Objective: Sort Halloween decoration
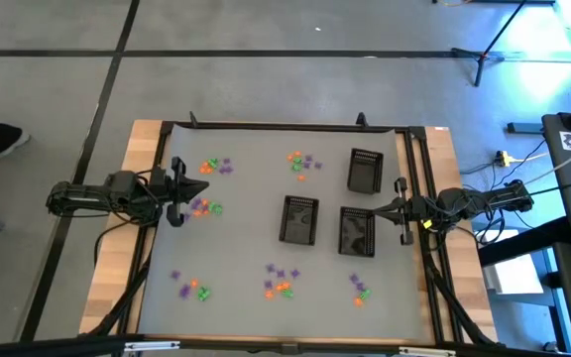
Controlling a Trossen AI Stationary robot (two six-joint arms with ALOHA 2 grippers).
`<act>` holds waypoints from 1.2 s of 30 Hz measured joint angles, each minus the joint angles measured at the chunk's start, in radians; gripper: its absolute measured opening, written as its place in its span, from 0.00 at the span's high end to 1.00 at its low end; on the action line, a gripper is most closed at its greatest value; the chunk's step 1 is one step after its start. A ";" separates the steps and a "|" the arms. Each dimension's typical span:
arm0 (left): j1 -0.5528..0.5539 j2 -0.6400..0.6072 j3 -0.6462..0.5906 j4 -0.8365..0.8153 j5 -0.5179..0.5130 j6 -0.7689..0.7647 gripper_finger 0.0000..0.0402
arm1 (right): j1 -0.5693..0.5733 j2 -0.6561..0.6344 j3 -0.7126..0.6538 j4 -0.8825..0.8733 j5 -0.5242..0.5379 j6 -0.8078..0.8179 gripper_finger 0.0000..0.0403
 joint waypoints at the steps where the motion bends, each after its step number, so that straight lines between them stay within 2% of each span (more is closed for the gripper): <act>1: 0.000 0.000 0.000 0.000 0.000 0.000 1.00 | 0.000 0.000 0.000 0.000 0.000 0.000 0.98; 13: 0.000 0.000 0.000 0.000 0.000 0.000 1.00 | 0.000 0.000 0.000 0.000 0.000 0.000 0.98; 21: 0.000 0.000 0.000 0.000 0.000 0.000 1.00 | 0.000 0.000 0.000 0.115 0.000 -0.001 0.98; 36: 0.000 0.000 0.000 0.000 0.000 0.000 1.00 | 0.000 0.000 0.000 0.182 0.008 0.000 0.98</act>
